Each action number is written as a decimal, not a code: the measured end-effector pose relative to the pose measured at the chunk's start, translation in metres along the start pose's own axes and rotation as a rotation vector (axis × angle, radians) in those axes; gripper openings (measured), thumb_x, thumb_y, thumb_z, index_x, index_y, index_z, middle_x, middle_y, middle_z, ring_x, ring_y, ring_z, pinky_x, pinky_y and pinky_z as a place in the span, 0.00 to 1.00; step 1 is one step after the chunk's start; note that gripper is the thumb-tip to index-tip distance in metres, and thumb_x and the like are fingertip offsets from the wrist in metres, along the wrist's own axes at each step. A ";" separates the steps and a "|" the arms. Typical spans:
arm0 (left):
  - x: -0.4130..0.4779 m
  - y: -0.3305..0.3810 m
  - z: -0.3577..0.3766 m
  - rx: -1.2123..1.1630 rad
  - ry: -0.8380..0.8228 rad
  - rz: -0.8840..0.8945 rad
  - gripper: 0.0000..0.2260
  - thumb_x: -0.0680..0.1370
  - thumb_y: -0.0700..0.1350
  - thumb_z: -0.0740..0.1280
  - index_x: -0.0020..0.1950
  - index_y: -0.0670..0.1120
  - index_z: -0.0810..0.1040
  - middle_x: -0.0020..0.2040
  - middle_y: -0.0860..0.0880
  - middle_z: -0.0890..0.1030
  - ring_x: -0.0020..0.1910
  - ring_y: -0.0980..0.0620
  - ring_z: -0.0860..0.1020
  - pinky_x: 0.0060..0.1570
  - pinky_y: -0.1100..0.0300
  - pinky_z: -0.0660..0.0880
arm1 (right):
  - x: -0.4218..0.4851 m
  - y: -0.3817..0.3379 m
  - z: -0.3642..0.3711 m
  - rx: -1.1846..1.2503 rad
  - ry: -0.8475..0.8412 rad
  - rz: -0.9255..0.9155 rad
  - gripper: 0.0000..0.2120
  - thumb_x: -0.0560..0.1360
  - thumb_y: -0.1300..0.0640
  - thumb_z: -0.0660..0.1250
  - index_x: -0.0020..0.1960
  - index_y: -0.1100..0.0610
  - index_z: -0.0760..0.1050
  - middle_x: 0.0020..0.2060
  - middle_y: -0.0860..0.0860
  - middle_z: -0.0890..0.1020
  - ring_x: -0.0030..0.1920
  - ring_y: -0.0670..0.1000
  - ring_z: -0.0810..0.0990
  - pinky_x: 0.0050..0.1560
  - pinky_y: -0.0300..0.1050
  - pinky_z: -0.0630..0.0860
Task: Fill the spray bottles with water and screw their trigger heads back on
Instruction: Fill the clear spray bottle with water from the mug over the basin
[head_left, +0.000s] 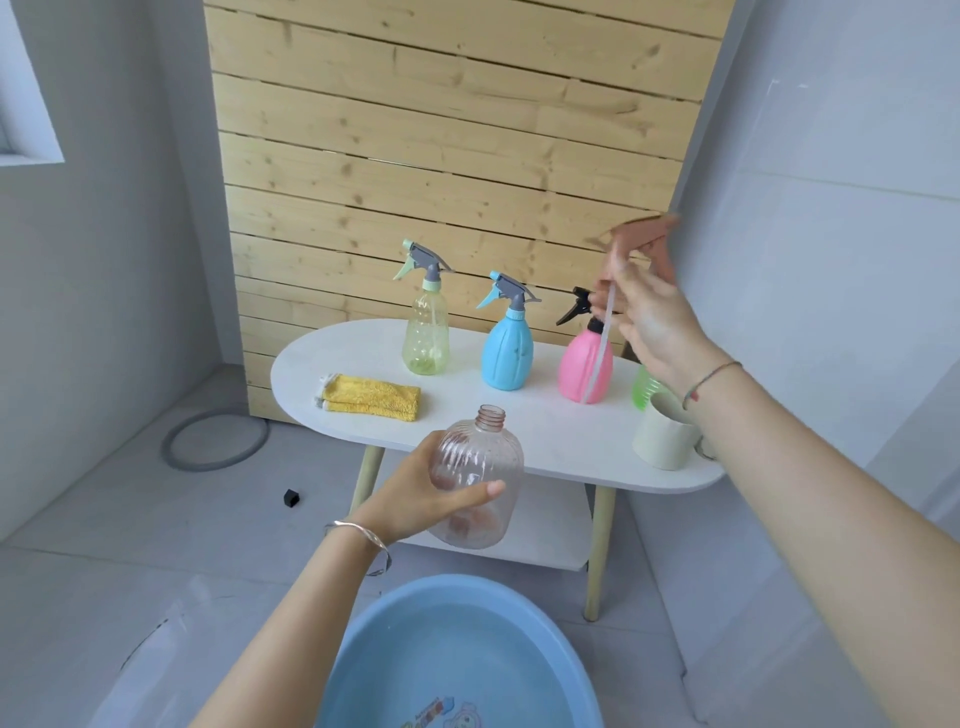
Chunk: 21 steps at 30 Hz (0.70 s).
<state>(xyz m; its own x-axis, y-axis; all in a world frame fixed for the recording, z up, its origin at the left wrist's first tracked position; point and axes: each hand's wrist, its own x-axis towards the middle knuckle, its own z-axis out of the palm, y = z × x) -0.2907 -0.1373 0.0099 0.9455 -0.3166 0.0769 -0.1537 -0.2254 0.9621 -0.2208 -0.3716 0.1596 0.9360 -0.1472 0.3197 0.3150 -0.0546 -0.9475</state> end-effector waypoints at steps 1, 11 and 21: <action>0.000 0.001 0.000 -0.016 0.016 0.000 0.35 0.65 0.58 0.77 0.67 0.53 0.68 0.59 0.58 0.78 0.54 0.67 0.77 0.47 0.73 0.74 | 0.003 0.010 -0.001 -0.137 -0.039 0.025 0.20 0.77 0.42 0.63 0.53 0.60 0.79 0.41 0.49 0.78 0.41 0.48 0.76 0.54 0.47 0.76; 0.017 -0.008 -0.007 -0.088 0.177 -0.001 0.30 0.63 0.62 0.77 0.61 0.62 0.69 0.59 0.61 0.77 0.58 0.61 0.78 0.59 0.59 0.76 | 0.026 0.136 0.020 -0.649 -0.412 0.252 0.14 0.77 0.53 0.66 0.60 0.58 0.76 0.47 0.51 0.79 0.43 0.46 0.76 0.40 0.30 0.70; 0.030 -0.018 -0.009 -0.137 0.258 0.001 0.28 0.65 0.54 0.75 0.62 0.59 0.69 0.58 0.58 0.79 0.54 0.63 0.79 0.46 0.72 0.74 | 0.052 0.197 0.052 -0.966 -0.532 0.095 0.15 0.71 0.51 0.72 0.56 0.54 0.81 0.51 0.50 0.82 0.46 0.48 0.74 0.45 0.41 0.68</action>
<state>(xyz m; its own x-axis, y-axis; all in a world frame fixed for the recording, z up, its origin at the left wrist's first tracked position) -0.2566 -0.1345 -0.0024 0.9899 -0.0675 0.1248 -0.1308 -0.0936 0.9870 -0.1016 -0.3391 -0.0103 0.9707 0.2395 -0.0165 0.2007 -0.8473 -0.4917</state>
